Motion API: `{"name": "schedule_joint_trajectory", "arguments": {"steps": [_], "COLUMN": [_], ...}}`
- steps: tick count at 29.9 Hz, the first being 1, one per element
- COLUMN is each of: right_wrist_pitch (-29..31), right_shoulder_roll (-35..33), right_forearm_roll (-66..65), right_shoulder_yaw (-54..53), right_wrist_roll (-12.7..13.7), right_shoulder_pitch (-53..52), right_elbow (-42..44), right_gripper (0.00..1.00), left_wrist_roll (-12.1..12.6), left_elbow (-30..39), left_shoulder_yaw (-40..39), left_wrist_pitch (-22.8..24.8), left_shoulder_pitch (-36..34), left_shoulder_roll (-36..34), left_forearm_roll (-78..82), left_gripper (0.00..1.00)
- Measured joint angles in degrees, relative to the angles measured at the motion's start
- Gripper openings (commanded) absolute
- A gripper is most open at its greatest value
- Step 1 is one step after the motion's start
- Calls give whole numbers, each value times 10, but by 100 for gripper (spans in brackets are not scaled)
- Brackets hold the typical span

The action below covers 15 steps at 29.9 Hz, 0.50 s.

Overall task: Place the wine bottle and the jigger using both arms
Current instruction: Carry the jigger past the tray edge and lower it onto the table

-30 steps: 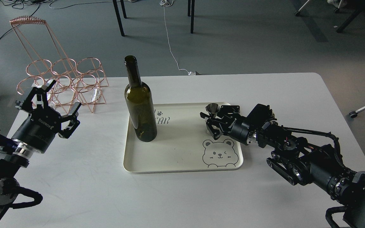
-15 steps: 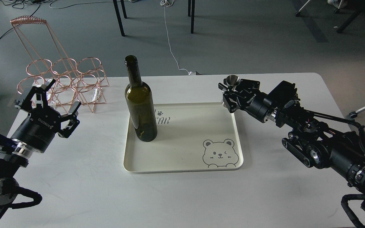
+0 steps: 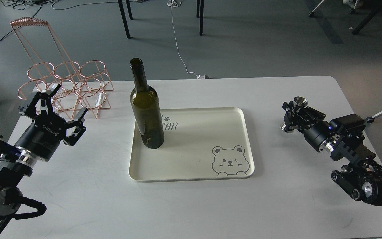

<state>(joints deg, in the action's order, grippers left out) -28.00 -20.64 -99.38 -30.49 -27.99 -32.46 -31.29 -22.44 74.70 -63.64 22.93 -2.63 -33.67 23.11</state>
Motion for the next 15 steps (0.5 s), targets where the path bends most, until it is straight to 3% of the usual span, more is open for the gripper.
{"name": "schedule_joint_trajectory", "arguments": {"steps": [9, 15], "right_wrist_pitch": [0, 0], "right_shoulder_roll": [14, 15], "right_forearm_roll": [7, 7], "right_shoulder_yaw": [2, 3], "right_wrist_roll": [0, 0], "right_shoulder_pitch": [4, 3], "right_elbow": [33, 37], "right_gripper": [27, 39], "left_wrist_roll": [0, 0], "left_elbow": [0, 0], "left_shoulder_yaw": [1, 0], "left_wrist_pitch": [0, 0], "left_shoulder_pitch": [0, 0], "left_shoulder_roll": [0, 0], "left_forearm_roll": [0, 0], "left_gripper": [98, 98]}}
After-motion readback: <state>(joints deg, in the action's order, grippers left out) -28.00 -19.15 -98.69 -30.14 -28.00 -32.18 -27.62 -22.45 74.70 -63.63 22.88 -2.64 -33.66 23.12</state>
